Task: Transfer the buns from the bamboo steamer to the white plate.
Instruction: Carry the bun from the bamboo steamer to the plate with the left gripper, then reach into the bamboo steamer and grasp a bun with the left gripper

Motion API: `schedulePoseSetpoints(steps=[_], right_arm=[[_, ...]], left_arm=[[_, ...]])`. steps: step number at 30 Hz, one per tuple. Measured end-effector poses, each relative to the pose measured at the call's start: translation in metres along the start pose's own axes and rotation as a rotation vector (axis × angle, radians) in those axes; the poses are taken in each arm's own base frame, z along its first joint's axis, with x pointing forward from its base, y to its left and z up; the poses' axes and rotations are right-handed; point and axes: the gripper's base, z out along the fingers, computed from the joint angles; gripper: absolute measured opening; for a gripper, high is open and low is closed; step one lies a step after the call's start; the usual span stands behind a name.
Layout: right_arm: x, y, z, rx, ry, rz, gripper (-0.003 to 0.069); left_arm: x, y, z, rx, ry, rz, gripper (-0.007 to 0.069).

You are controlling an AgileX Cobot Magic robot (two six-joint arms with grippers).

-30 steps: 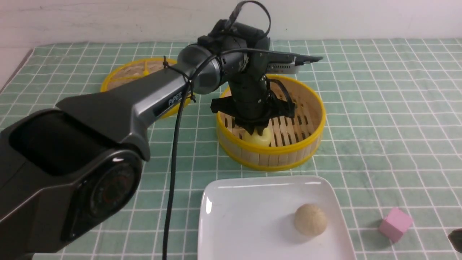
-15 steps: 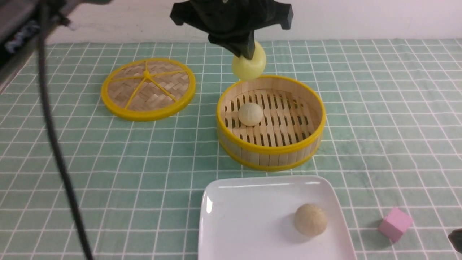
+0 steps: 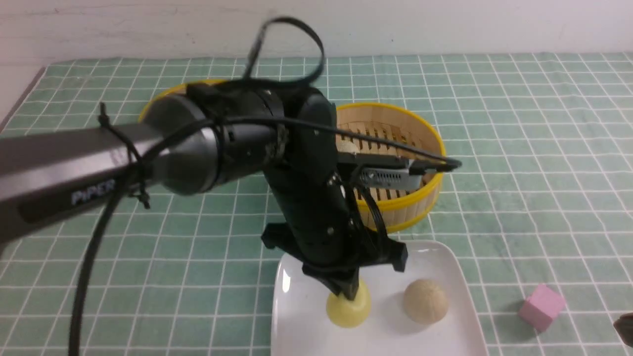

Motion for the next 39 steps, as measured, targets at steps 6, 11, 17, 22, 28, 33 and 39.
schedulePoseSetpoints(steps=[6, 11, 17, 22, 28, 33, 39], right_arm=[[0.0, 0.0, 0.0, 0.001, 0.0, 0.0, 0.005], [0.0, 0.0, 0.0, 0.001, 0.0, 0.0, 0.0052], [0.0, 0.0, 0.0, 0.0, 0.0, 0.0, 0.0053], [0.0, 0.0, 0.0, 0.0, 0.0, 0.0, 0.0058], [0.0, 0.0, 0.0, -0.001, 0.0, 0.001, 0.0068], [0.0, 0.0, 0.0, -0.002, 0.0, 0.002, 0.0072], [0.0, 0.0, 0.0, -0.002, 0.0, 0.002, 0.0078]], left_arm=[[-0.006, 0.0, 0.019, -0.022, -0.052, -0.028, 0.0235], [-0.013, -0.001, 0.011, -0.045, -0.092, -0.023, 0.0384], [-0.035, -0.01, -0.026, -0.089, -0.184, -0.022, 0.0365], [-0.063, -0.005, -0.058, -0.126, -0.254, -0.079, 0.01], [-0.114, 0.031, -0.065, -0.111, -0.317, -0.204, 0.0009], [-0.136, 0.039, -0.052, -0.126, -0.359, -0.206, 0.0103], [-0.152, 0.042, -0.025, -0.12, -0.409, -0.192, 0.033]])
